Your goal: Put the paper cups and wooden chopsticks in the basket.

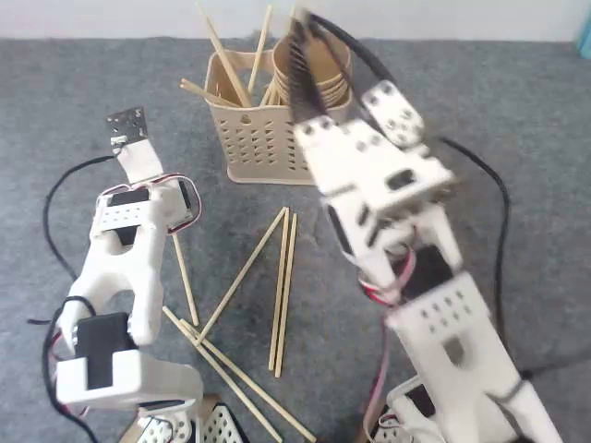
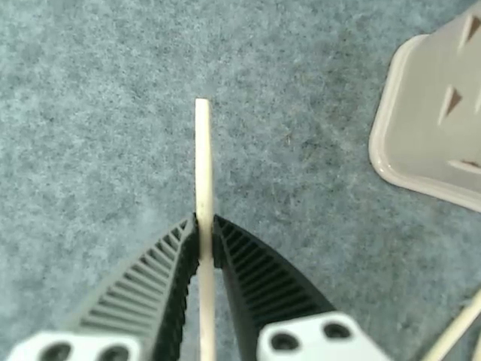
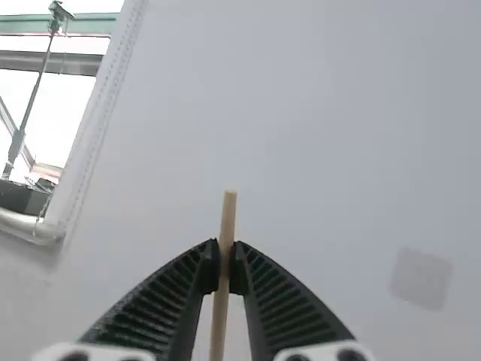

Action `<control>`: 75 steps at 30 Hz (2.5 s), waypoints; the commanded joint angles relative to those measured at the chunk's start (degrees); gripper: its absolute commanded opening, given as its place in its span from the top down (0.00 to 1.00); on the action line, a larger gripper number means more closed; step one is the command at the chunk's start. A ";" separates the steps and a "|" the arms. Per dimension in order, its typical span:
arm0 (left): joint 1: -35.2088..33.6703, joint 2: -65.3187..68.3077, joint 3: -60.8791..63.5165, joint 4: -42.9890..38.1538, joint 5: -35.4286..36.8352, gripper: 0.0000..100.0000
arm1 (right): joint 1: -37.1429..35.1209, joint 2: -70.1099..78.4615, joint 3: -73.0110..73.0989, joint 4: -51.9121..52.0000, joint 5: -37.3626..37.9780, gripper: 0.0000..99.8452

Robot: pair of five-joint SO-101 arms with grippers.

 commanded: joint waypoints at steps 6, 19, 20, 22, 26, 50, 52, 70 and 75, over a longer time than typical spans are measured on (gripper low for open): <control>0.09 -3.69 -0.31 -1.58 -0.62 0.99 | -1.98 24.04 -28.48 -4.44 1.41 0.99; 0.09 -3.69 -0.22 -3.08 -0.62 0.99 | -1.80 34.77 -34.29 8.04 -2.73 0.99; 0.09 -3.69 -0.22 -3.08 -0.62 0.99 | -1.27 34.59 -34.46 11.21 -4.57 0.99; 0.09 -3.69 -0.22 -3.16 -0.62 0.99 | -0.13 34.33 -35.60 18.07 -8.18 0.95; 0.09 -3.69 -0.22 -3.16 -0.62 0.99 | 2.51 35.47 -38.86 27.82 -16.18 0.84; -1.32 -3.87 -0.22 -3.16 -0.35 0.99 | 2.15 8.84 -39.47 108.70 -27.25 0.88; -1.49 -4.13 -0.13 -2.99 -0.35 0.99 | 2.15 7.69 -33.76 110.02 -27.25 0.88; -4.84 -40.35 11.21 -2.90 -0.53 0.99 | 2.59 7.08 36.31 50.07 -38.33 0.99; -2.73 -53.19 4.53 -4.75 -0.09 0.99 | 4.00 7.52 38.24 45.67 -37.19 0.99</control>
